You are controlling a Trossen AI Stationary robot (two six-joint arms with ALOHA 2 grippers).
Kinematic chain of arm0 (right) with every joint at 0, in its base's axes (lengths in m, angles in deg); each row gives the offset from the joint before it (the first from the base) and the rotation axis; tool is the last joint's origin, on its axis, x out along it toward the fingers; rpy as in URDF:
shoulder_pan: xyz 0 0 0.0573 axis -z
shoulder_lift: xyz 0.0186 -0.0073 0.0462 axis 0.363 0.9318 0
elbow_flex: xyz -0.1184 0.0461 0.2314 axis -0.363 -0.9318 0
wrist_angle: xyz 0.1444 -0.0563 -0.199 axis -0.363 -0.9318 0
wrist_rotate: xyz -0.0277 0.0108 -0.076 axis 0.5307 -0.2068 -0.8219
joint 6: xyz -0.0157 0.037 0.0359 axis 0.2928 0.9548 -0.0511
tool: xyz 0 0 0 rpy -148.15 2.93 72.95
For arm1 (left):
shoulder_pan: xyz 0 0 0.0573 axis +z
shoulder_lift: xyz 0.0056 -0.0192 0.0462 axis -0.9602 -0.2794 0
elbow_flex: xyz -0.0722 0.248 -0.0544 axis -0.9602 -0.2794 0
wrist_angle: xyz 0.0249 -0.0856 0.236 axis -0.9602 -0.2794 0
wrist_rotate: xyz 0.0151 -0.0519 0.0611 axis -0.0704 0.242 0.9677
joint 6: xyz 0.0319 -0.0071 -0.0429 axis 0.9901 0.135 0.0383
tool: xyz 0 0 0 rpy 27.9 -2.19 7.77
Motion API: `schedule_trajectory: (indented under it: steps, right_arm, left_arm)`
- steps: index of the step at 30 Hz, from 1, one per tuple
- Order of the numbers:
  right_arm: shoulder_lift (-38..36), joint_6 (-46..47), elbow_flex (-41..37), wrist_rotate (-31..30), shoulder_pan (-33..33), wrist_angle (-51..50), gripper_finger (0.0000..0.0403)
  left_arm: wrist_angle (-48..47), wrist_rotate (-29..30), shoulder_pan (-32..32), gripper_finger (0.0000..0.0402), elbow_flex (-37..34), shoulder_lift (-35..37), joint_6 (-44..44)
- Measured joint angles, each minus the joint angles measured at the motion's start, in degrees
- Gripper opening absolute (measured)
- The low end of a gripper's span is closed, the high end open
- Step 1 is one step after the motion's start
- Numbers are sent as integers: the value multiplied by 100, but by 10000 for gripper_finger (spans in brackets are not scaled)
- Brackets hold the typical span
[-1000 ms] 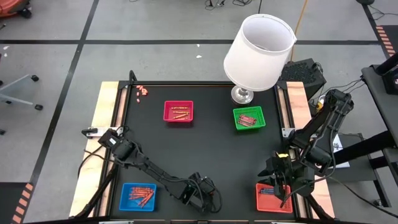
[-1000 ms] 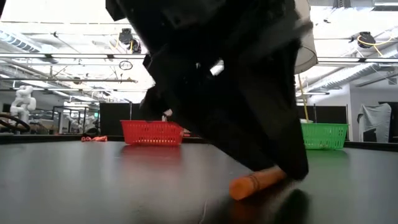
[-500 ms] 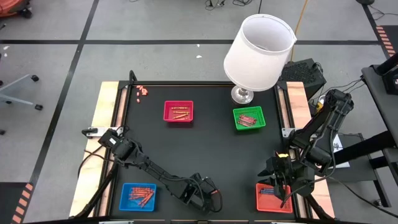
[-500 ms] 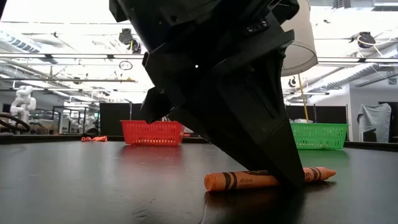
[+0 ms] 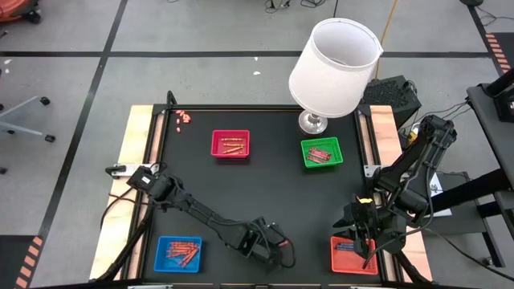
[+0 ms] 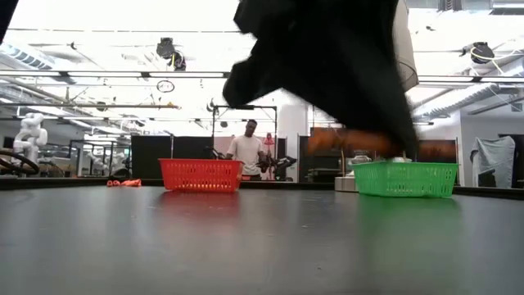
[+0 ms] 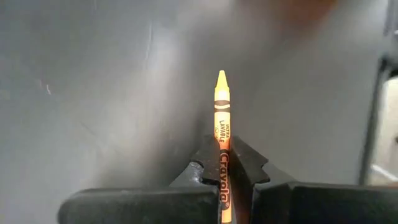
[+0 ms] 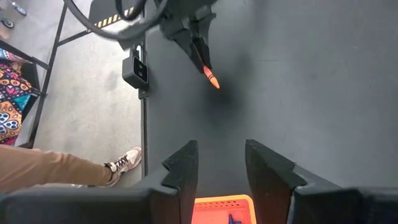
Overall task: Sort crayons
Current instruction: Put the orange crayon into the blue basket
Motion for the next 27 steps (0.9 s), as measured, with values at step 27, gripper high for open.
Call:
schedule_trajectory:
  steps: [27]
  right_arm:
    - [0,-48,0,0,0,9,116]
  left_arm:
    - [-5,964,0,9,19,2434,1270]
